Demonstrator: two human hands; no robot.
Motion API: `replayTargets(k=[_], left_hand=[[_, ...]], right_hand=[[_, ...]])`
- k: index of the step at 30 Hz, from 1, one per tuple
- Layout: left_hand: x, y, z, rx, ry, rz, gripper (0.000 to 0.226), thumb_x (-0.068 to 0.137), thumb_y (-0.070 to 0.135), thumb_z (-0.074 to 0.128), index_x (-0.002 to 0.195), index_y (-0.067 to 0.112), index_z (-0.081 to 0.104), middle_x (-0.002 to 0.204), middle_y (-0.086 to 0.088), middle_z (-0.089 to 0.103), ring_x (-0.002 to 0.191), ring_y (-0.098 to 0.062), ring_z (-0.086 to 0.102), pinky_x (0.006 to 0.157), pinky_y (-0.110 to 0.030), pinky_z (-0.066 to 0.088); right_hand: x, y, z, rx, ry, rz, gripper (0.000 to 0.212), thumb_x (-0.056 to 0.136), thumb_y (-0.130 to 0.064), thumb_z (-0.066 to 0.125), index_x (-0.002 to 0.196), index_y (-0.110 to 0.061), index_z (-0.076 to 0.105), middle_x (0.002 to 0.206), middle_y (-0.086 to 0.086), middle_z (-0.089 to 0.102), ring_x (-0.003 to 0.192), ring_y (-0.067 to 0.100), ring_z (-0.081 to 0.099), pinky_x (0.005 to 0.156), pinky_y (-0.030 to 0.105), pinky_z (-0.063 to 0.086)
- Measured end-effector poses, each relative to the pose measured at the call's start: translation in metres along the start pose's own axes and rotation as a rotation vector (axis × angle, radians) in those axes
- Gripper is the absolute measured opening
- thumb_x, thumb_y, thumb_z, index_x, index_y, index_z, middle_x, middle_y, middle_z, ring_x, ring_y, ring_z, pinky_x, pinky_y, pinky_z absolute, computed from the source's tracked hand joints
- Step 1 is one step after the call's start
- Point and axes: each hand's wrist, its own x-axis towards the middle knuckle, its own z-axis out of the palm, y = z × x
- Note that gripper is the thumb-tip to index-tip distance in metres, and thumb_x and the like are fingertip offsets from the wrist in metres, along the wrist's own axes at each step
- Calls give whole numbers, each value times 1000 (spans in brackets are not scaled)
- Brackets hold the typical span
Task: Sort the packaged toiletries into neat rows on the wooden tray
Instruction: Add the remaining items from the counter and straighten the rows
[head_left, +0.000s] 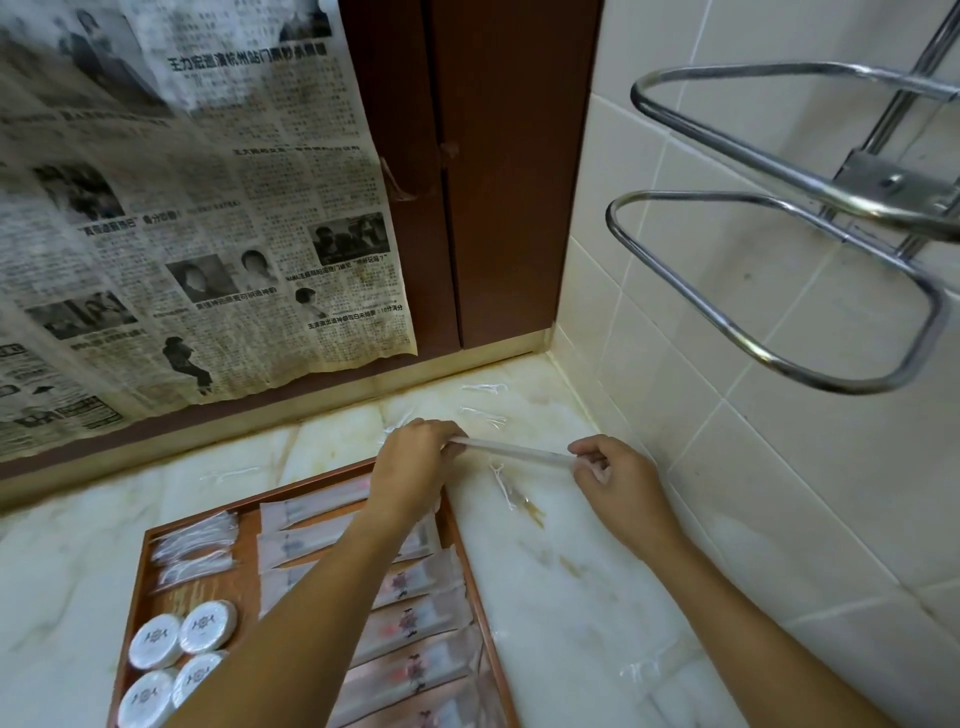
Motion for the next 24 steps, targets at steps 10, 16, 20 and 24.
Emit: replayTargets(k=[10, 16, 20, 24], left_hand=[[-102, -31, -68, -530, -85, -292, 8, 91, 14, 67, 83, 14, 69, 75, -2, 73, 71, -9, 68, 68, -22, 52], [-172, -57, -97, -523, -73, -413, 9, 86, 22, 74, 77, 24, 73, 67, 8, 69, 62, 0, 61, 60, -14, 44], [-213, -64, -109, -536, -78, -493, 10, 83, 20, 76, 74, 20, 72, 63, 4, 68, 55, 0, 58, 55, -14, 44], [-248, -66, -115, -588, -99, -615, 5, 83, 15, 76, 81, 19, 74, 68, 5, 73, 60, -6, 66, 58, -16, 48]], right_hand=[[-31, -48, 10, 261, -191, 43, 12, 84, -5, 73, 86, -18, 73, 75, -4, 69, 64, 2, 61, 65, 10, 46], [-70, -66, 30, 303, -365, 110, 11, 79, -2, 77, 79, -9, 69, 71, 5, 66, 60, 11, 59, 58, 21, 46], [-94, -69, 41, 228, -415, 140, 11, 77, -3, 79, 78, -9, 70, 72, 4, 67, 58, 7, 58, 56, 24, 46], [-116, -71, 45, 170, -461, 167, 9, 77, -3, 79, 78, -10, 73, 73, 3, 67, 60, 5, 58, 56, 23, 47]])
